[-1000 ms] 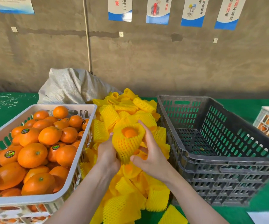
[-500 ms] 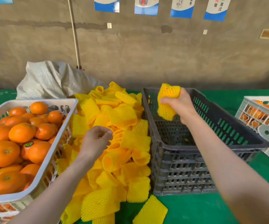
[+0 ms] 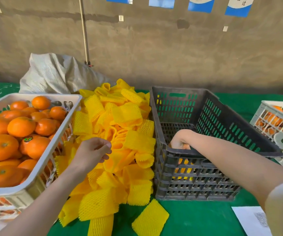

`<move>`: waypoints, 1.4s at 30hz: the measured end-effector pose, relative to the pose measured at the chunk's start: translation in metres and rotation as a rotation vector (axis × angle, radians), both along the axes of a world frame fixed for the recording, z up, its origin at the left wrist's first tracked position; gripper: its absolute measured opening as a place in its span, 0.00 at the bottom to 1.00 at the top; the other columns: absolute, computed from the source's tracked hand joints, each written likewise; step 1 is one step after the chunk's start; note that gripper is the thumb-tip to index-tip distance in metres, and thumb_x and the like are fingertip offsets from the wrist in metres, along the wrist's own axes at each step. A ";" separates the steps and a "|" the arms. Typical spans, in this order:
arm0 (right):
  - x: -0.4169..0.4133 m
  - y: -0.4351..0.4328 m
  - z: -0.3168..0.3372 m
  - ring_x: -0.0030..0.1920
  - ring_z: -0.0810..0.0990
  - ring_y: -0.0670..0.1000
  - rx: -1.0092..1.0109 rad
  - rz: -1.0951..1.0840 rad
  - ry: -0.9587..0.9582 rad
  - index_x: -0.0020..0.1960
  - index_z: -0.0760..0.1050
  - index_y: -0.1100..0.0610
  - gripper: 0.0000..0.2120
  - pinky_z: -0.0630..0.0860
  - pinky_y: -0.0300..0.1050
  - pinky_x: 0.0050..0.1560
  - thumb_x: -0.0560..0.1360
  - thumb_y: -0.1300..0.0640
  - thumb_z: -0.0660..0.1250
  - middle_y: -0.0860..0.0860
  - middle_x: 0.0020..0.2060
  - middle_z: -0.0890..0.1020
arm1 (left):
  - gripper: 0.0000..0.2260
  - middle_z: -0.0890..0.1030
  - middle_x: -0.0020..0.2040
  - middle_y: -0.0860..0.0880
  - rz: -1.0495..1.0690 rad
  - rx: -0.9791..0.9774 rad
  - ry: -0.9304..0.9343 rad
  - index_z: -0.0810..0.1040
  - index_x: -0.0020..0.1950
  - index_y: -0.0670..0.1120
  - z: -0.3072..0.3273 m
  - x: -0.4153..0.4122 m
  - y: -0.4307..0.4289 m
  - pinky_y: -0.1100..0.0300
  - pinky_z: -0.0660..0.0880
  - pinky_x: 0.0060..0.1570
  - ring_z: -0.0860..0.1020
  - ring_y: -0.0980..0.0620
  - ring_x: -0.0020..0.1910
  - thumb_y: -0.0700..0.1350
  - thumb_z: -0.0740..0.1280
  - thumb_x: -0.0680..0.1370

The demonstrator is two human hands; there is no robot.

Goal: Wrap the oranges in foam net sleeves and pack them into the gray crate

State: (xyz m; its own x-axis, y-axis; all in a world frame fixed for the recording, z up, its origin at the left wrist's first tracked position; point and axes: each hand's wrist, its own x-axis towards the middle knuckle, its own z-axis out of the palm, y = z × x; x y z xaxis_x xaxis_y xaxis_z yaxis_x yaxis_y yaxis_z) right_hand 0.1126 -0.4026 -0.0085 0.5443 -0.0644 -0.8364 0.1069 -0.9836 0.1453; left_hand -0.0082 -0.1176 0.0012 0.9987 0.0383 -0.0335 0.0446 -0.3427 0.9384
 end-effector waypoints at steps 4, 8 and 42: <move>-0.008 0.000 0.009 0.58 0.73 0.54 0.074 -0.043 -0.113 0.69 0.67 0.60 0.26 0.74 0.48 0.46 0.76 0.48 0.65 0.55 0.65 0.71 | 0.04 0.83 0.42 0.47 -0.007 -0.016 -0.004 0.79 0.47 0.46 -0.001 -0.001 0.011 0.61 0.76 0.37 0.81 0.51 0.40 0.43 0.65 0.79; -0.017 0.004 0.027 0.45 0.81 0.57 0.272 -0.020 -0.643 0.59 0.76 0.64 0.15 0.78 0.47 0.44 0.76 0.57 0.65 0.55 0.43 0.81 | 0.04 0.82 0.43 0.47 -0.030 -0.029 0.003 0.79 0.47 0.46 0.000 -0.002 0.018 0.61 0.75 0.37 0.80 0.51 0.41 0.44 0.65 0.80; -0.144 0.136 0.018 0.25 0.61 0.45 1.151 -0.321 -0.800 0.34 0.64 0.56 0.16 0.57 0.41 0.27 0.74 0.57 0.69 0.47 0.22 0.64 | 0.17 0.74 0.54 0.54 -0.420 0.209 -0.091 0.74 0.60 0.50 0.012 -0.031 0.046 0.67 0.69 0.42 0.72 0.59 0.49 0.46 0.73 0.73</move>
